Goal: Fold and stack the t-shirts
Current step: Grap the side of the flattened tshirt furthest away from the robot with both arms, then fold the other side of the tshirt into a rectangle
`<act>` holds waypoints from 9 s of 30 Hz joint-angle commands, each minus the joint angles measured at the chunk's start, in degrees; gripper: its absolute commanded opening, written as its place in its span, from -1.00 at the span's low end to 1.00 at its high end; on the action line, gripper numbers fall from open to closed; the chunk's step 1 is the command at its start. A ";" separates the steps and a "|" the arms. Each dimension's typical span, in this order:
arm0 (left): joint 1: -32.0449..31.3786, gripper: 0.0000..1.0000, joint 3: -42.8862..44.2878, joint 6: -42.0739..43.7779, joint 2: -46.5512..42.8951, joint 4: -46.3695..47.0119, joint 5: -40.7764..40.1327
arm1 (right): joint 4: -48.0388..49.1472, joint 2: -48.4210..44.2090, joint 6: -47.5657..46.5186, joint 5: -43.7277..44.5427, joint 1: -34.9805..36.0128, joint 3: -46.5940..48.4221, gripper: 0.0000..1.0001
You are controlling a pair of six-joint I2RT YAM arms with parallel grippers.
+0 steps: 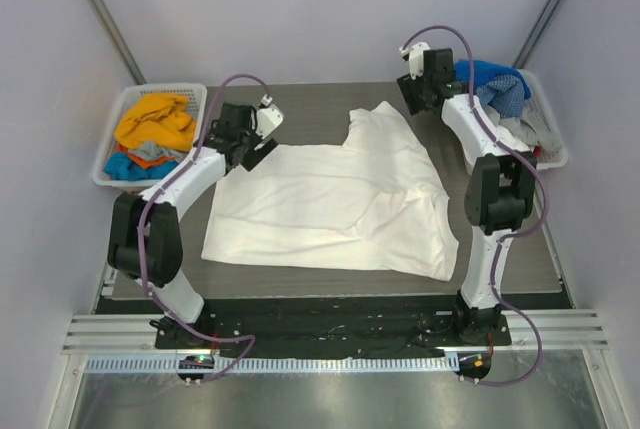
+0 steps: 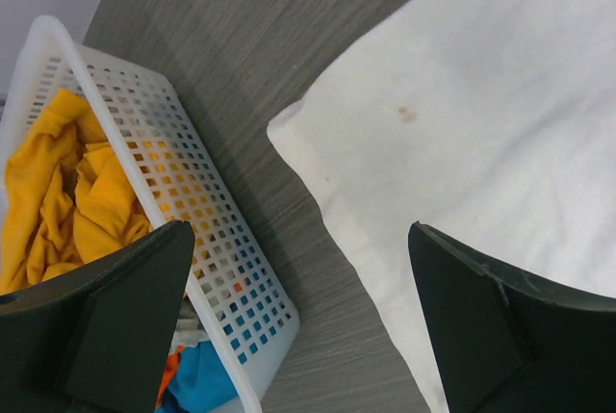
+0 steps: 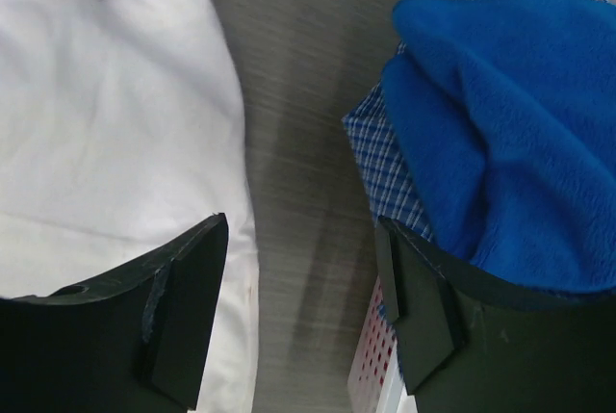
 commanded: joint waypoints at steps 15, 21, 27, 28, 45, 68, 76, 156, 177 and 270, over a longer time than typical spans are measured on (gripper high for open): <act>2.95 0.99 9.39 -2.18 11.36 1.53 3.68 | 3.26 25.37 17.29 -20.27 -4.35 29.08 0.35; 3.74 0.99 10.00 -2.18 13.38 1.70 2.98 | 5.19 28.89 18.52 -23.52 -4.27 30.67 0.26; 4.09 0.99 9.56 -2.09 14.09 1.70 2.63 | 6.78 32.05 19.31 -25.28 -4.36 32.69 0.21; 4.09 0.99 9.48 -2.00 14.00 1.70 2.62 | 6.95 32.40 19.40 -25.46 -4.36 32.95 0.20; 4.09 0.99 6.22 -0.51 11.89 1.44 1.31 | 8.97 36.27 19.14 -27.92 -4.18 34.27 0.09; 4.62 0.99 8.51 1.95 13.03 1.61 0.25 | 9.33 36.80 17.47 -28.01 -3.83 30.93 -0.09; 4.88 0.99 8.77 2.39 12.94 1.44 0.34 | 9.41 36.10 15.27 -25.29 -3.74 28.83 -0.10; 13.50 -0.10 36.54 -3.06 39.04 -33.35 21.17 | 11.52 1.04 -0.90 -9.73 -3.83 -6.68 -0.98; 13.32 -1.00 48.40 -6.48 40.98 -38.64 22.84 | 11.44 -2.13 -1.78 -5.77 -3.30 -7.12 -0.98; 6.20 -1.00 4.99 -6.48 4.33 -31.52 11.15 | -23.27 -52.23 -12.24 -18.69 -1.37 -50.10 -0.98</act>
